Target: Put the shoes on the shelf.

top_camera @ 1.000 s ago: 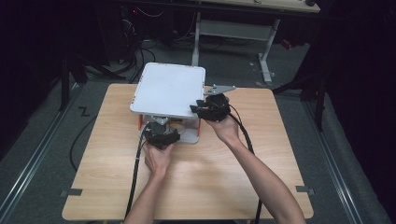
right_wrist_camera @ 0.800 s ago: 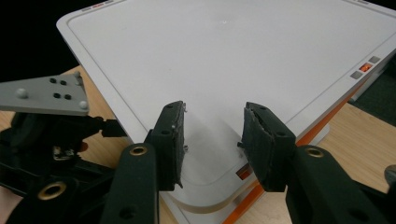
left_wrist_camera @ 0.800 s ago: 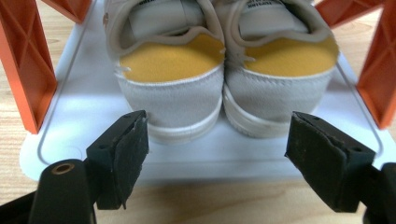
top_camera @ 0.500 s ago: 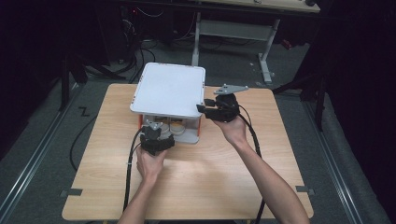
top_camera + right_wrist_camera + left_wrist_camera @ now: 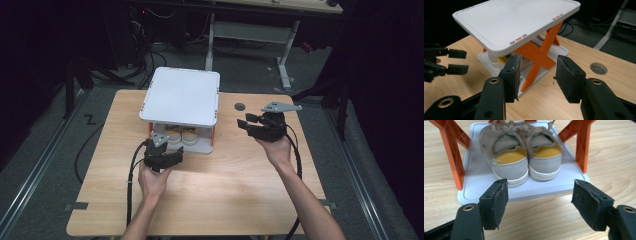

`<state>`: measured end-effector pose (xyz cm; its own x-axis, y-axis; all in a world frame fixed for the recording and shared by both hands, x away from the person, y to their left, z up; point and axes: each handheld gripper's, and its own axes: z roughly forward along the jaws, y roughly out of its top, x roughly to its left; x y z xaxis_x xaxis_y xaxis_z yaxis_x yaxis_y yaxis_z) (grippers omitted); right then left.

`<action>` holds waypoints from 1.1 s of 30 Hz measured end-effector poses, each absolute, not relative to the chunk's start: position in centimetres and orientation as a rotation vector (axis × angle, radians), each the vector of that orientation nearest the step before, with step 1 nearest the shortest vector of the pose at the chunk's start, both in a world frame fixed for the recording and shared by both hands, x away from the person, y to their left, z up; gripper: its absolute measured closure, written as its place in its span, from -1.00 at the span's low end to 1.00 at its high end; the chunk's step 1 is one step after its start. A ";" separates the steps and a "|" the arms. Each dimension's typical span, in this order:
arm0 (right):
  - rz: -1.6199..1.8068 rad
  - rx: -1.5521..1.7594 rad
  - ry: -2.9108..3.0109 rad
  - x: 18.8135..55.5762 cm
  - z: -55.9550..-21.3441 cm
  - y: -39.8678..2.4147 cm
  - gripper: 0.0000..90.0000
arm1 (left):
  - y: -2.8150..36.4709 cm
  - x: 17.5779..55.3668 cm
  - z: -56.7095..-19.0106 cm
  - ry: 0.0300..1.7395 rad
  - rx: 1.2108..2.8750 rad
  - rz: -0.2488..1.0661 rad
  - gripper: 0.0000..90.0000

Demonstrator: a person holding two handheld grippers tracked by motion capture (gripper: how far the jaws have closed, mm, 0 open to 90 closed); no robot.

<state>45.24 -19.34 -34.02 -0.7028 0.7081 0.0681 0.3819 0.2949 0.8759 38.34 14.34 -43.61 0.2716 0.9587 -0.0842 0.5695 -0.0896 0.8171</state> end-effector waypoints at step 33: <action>1.298 1.254 2.125 40.2 -41.1 -29.2 0.14 | 16.6 35.2 -45.0 1.364 1.776 0.573 -0.48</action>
<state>40.24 -29.24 -41.12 -0.5460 0.8257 0.1419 0.5036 0.1880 0.8433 35.22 16.61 -44.98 0.3140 0.9422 -0.1166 0.5766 -0.0917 0.8118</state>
